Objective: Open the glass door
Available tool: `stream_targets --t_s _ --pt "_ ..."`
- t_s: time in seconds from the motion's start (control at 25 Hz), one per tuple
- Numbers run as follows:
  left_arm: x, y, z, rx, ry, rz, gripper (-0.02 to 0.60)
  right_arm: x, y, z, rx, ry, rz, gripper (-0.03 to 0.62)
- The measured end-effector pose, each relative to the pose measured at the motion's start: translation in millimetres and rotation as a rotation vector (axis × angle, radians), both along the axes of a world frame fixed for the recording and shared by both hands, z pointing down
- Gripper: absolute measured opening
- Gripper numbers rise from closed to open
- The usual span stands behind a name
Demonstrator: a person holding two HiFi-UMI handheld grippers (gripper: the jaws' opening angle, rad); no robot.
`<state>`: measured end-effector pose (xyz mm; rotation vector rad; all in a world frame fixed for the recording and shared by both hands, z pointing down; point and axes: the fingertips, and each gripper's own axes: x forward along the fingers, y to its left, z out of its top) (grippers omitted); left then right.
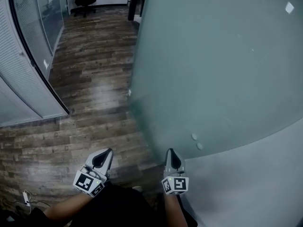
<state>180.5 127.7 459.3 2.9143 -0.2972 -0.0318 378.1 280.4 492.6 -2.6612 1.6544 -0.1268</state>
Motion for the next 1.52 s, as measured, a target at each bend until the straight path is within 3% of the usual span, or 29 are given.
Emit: stream_targets --t_s 0.4,0.68,1.04,1.52 --pt "-57 -60 -13 0.010 0.031 -0.189 0.000 -94 -127 -56 0.027 0.165 -0.306 0.002" --pt "-98 -87 -17 0.034 0.036 -0.296 0.000 -163 -190 -58 0.037 0.127 -0.466 0.000" --pt "-135 -116 -22 0.050 0.046 -0.375 0.000 -206 -235 -57 0.030 0.133 -0.550 0.000" --pt "-151 -124 -21 0.047 0.059 -0.410 0.000 -222 -247 -55 0.012 0.138 -0.568 0.000"
